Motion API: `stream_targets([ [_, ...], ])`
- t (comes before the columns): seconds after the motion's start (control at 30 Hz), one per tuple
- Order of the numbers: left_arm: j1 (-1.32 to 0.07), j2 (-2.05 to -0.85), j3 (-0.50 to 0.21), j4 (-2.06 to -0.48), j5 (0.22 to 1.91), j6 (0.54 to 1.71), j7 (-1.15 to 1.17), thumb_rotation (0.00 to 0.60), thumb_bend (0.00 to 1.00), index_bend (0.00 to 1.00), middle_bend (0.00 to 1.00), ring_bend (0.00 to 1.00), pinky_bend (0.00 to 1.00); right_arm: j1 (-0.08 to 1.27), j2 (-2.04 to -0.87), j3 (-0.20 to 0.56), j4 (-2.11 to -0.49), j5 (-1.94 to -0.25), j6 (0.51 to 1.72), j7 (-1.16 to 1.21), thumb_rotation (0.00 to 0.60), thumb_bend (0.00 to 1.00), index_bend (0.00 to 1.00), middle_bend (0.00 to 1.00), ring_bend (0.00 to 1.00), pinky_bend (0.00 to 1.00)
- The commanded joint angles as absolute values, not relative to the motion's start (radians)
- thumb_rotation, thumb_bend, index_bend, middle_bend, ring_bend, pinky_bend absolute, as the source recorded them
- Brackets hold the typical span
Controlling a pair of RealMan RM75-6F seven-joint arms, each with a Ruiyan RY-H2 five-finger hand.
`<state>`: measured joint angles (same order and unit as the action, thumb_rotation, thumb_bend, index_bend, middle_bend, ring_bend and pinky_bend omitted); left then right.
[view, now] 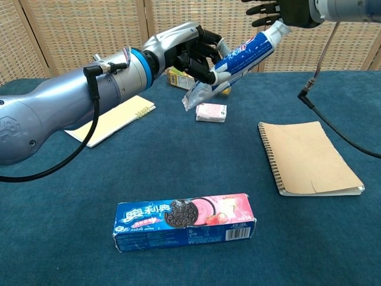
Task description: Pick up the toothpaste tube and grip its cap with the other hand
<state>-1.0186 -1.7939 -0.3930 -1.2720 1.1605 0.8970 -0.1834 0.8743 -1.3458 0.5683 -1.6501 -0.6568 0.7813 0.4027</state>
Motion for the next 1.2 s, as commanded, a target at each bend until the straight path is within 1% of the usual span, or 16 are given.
stream_targets([
  [0.03,-1.020,-1.796,-0.396,-1.273,1.158,0.898,-0.183,0.600,0.61,0.71,0.62,0.57,0.53,0.876,-1.348,0.569,-1.648,-0.657,0.780,0.404,0.146,0.00,0.00,0.00,0.00,0.00],
  [0.7,-1.033,-1.801,-0.420,-1.293,1.138,0.910,-0.171,0.600,0.61,0.71,0.62,0.57,0.53,0.863,-1.373,0.565,-1.649,-0.677,0.781,0.429,0.147,0.00,0.00,0.00,0.00,0.00],
  [0.77,-1.037,-1.806,-0.423,-1.297,1.134,0.912,-0.165,0.600,0.61,0.71,0.62,0.57,0.53,0.860,-1.377,0.576,-1.654,-0.671,0.779,0.450,0.148,0.00,0.00,0.00,0.00,0.00],
  [0.87,-1.038,-1.815,-0.425,-1.299,1.125,0.917,-0.158,0.600,0.61,0.71,0.62,0.57,0.53,0.852,-1.379,0.615,-1.657,-0.652,0.766,0.506,0.143,0.00,0.00,0.00,0.00,0.00],
  [1.0,-1.040,-1.821,-0.430,-1.299,1.117,0.922,-0.156,0.600,0.61,0.71,0.62,0.57,0.53,0.849,-1.373,0.638,-1.655,-0.624,0.740,0.543,0.139,0.00,0.00,0.00,0.00,0.00],
  [1.2,-1.042,-1.824,-0.436,-1.299,1.110,0.924,-0.157,0.600,0.61,0.71,0.62,0.57,0.53,0.846,-1.370,0.640,-1.650,-0.616,0.738,0.546,0.142,0.00,0.00,0.00,0.00,0.00],
])
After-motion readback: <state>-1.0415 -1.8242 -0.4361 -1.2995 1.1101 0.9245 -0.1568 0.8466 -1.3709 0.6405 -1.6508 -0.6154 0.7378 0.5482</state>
